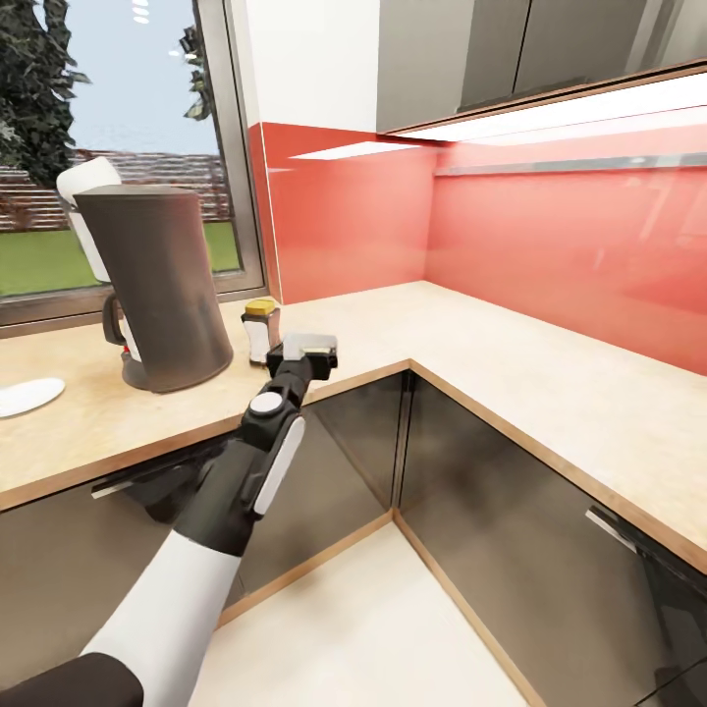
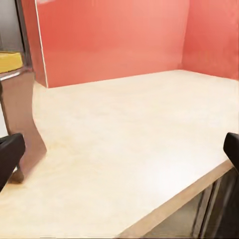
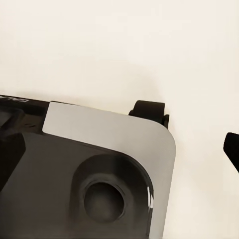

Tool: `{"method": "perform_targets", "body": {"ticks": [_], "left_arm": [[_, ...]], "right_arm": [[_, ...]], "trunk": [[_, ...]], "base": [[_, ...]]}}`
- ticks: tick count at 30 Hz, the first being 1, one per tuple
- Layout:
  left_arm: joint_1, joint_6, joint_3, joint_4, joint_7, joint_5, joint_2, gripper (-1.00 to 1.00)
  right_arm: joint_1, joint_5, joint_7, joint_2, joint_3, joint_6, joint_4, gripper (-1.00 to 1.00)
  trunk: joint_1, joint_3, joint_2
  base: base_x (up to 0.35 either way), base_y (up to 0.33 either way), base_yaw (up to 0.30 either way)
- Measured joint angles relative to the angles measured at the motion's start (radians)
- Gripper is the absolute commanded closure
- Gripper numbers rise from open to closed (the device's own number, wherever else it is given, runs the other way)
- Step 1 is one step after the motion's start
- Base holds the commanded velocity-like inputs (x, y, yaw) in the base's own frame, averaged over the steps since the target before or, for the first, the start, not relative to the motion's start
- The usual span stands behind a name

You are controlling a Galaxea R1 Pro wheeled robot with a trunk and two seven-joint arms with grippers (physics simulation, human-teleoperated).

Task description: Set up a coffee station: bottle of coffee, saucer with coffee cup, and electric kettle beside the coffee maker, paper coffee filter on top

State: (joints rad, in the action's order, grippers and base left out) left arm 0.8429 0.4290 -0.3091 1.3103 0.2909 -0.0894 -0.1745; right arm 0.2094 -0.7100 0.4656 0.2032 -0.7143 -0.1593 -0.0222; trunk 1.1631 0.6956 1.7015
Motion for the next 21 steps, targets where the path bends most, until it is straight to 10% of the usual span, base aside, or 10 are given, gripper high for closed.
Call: {"method": "perform_targets", "body": {"ticks": [7, 21], "left_arm": [[0.000, -0.005, -0.167, -0.013, -0.093, -0.177, 0.000, -1.00], [-0.004, -0.013, -0.222, -0.069, -0.545, -0.238, 0.002, -1.00]], "right_arm": [[0.000, 0.000, -0.001, 0.000, 0.000, 0.000, 0.000, -1.00], [0.000, 0.000, -0.003, 0.000, 0.000, 0.000, 0.000, -1.00]], "trunk": [[0.000, 0.000, 0.000], [0.000, 0.000, 0.000]], "base": [[0.000, 0.000, 0.000], [0.000, 0.000, 0.000]]}}
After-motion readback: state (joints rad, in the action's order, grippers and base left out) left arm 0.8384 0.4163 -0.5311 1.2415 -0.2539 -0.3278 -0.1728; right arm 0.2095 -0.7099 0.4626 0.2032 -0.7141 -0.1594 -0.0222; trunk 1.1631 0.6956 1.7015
